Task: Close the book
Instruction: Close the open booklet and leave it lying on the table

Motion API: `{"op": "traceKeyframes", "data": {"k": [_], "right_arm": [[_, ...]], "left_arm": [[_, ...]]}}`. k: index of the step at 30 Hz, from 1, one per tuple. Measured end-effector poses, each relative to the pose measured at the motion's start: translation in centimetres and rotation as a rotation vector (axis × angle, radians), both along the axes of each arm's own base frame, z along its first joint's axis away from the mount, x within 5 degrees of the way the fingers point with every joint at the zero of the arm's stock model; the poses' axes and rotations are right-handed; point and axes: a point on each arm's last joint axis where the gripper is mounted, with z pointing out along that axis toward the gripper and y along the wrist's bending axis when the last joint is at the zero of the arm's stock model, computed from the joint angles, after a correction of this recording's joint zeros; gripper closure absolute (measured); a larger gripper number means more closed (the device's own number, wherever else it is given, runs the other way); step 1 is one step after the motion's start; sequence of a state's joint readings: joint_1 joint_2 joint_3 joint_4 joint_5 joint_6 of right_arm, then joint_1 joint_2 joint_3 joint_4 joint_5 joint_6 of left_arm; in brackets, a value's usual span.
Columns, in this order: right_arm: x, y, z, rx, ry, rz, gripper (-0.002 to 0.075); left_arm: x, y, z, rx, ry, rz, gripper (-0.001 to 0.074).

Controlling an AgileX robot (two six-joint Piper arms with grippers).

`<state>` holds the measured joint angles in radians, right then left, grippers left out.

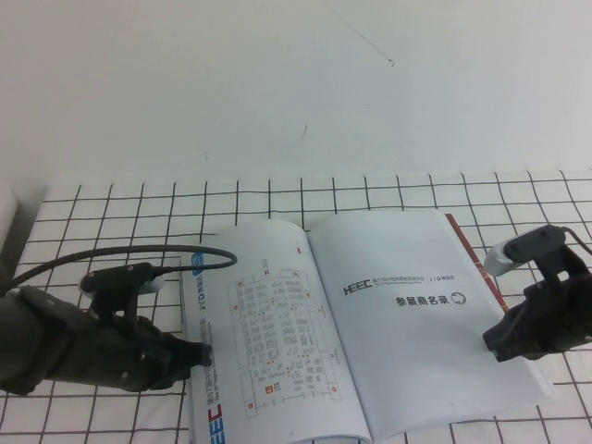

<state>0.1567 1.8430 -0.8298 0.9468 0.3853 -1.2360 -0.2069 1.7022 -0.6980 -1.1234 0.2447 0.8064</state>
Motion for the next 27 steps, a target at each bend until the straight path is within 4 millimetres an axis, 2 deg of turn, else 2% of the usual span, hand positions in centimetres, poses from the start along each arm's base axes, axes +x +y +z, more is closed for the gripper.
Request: {"op": "traceKeyframes", "data": {"k": [6,12,20,27], "right_arm": [[0.0,0.0,0.0,0.003,0.0,-0.004,0.0729],[0.0,0.0,0.0,0.006,0.001,-0.009,0.0729],[0.1,0.1,0.1,0.017,0.002,-0.023,0.0729],[0.2,0.1,0.2,0.023,0.0,-0.027,0.0729]], "left_arm": [[0.0,-1.4,0.0,0.004,-0.012,0.001,0.0738],[0.8,-4.4,0.8,-0.054,-0.024,-0.07,0.0738],[1.6,-9.4,4.2,-0.164,-0.094,-0.253,0.0738],[2.2,-11.8,7.5,-0.272,-0.18,-0.412,0.0738]]}}
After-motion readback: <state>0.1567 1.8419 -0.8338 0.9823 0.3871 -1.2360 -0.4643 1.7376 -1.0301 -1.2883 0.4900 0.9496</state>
